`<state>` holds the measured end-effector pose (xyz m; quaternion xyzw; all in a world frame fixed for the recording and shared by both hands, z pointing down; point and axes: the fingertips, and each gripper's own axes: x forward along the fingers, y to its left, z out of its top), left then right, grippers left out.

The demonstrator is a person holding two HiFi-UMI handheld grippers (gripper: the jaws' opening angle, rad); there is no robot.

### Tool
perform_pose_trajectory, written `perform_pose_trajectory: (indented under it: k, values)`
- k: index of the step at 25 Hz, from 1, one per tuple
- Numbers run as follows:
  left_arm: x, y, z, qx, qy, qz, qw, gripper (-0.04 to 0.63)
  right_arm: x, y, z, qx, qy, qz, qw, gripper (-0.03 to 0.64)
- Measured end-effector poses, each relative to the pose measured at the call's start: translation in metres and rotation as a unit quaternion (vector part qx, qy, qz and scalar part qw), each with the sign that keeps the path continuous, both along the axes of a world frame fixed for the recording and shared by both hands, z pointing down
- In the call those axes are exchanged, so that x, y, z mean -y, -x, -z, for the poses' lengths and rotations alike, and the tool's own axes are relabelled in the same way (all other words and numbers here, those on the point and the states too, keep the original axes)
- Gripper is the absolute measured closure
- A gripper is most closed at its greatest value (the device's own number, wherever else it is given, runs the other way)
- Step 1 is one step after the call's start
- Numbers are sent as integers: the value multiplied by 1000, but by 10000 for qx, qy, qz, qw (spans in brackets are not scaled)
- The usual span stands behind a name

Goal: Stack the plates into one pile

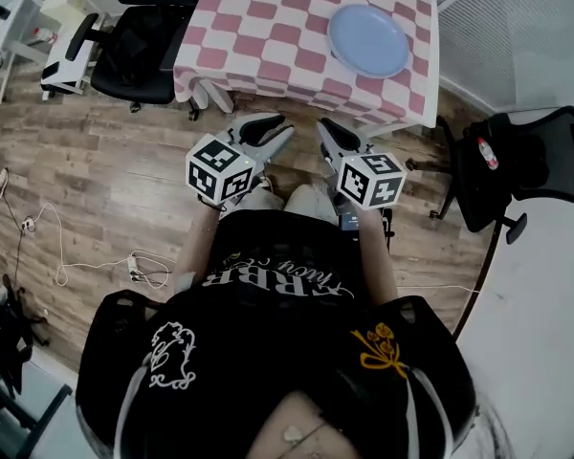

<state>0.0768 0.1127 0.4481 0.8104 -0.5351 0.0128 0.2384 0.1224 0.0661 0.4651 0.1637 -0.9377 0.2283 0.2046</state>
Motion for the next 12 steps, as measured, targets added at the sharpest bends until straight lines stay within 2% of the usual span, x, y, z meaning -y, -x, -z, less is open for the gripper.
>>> perform_pose_trajectory:
  k: [7,12]
  values:
    - [-5,-29,5,114,27,-48,9999,488,-19,-27,-7,-116,65,60,9999,578]
    - [-11,-69,11,178,-13,1,9998,488,-30,-64,-1,-104,-15,173,9998,584]
